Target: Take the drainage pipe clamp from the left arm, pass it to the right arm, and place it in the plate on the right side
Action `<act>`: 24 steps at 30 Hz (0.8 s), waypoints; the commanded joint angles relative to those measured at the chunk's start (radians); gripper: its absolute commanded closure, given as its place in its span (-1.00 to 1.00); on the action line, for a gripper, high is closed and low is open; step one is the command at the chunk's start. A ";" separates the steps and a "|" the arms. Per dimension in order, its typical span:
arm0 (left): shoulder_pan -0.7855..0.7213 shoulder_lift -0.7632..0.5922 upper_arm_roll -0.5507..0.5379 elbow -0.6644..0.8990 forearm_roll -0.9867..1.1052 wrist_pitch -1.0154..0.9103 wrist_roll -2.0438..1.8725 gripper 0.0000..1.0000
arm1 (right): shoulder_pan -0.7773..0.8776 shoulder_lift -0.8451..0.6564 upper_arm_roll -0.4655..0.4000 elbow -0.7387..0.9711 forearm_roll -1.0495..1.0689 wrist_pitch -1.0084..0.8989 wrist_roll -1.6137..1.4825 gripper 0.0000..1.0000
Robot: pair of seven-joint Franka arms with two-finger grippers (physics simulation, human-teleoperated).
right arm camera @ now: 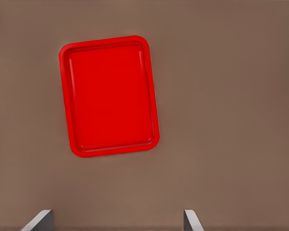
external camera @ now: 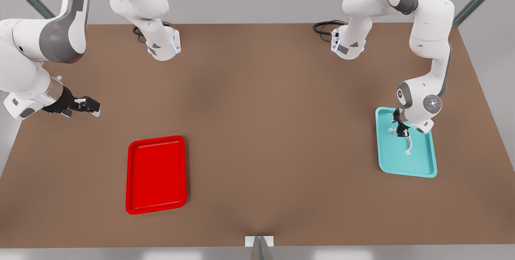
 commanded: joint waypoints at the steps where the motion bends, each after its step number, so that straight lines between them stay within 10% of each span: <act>1: 0.000 0.001 0.000 0.001 -0.001 0.009 -0.081 -0.05 | 0.000 -0.001 0.000 0.000 0.000 0.000 -0.013 -1.00; 9: 0.000 0.001 0.000 -0.001 -0.001 0.007 -0.078 0.57 | 0.000 -0.001 0.000 0.000 0.001 0.000 -0.014 -1.00; 24: -0.064 -0.111 -0.037 0.205 0.002 -0.259 0.692 0.57 | 0.000 0.000 0.000 0.000 0.001 0.001 -0.017 -1.00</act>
